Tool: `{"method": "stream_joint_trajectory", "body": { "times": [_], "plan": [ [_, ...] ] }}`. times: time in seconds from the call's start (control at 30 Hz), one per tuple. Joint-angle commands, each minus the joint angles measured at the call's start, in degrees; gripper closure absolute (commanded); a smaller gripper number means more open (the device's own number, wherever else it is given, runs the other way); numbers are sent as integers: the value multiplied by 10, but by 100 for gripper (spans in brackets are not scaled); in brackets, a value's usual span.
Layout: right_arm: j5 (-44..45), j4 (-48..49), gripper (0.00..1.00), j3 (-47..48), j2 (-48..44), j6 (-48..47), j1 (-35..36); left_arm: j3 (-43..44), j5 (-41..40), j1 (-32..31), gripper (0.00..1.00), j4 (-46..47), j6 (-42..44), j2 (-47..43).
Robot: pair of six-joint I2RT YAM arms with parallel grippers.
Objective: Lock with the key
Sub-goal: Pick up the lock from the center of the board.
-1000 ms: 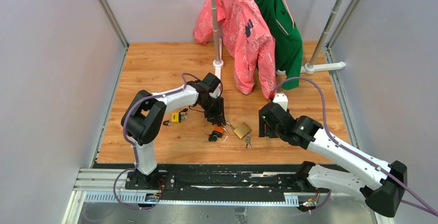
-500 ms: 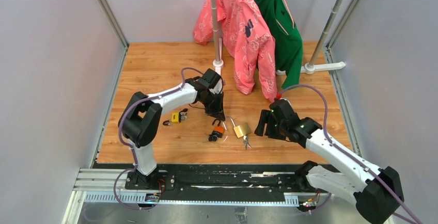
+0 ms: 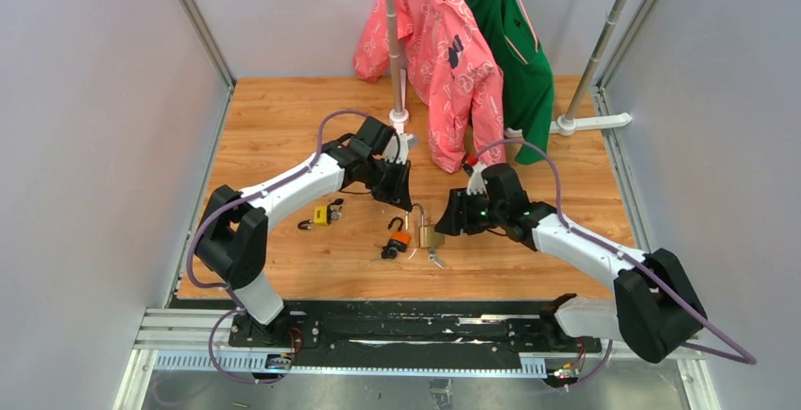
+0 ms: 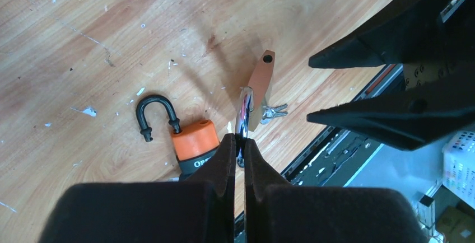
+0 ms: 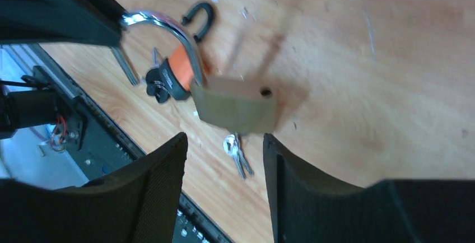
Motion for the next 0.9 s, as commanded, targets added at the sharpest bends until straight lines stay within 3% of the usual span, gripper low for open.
{"method": "stream_joint_trajectory", "body": {
  "times": [0.0, 0.2, 0.6, 0.63, 0.77, 0.87],
  "plan": [
    [87, 84, 47, 52, 31, -112, 56, 8, 28, 1, 100, -13, 26, 8],
    [97, 100, 49, 114, 127, -116, 70, 17, 27, 1, 100, -13, 19, 14],
    [133, 157, 51, 90, 169, -76, 105, 32, 23, 1, 100, -14, 13, 20],
    [138, 166, 53, 84, 167, -72, 105, 31, 24, 1, 100, -14, 12, 19],
    [130, 183, 86, 78, 165, -71, 107, 28, 23, 1, 100, -16, 12, 14],
    [116, 168, 95, 90, 161, -82, 111, 28, 30, 2, 100, -24, 21, 6]
  ]
}}
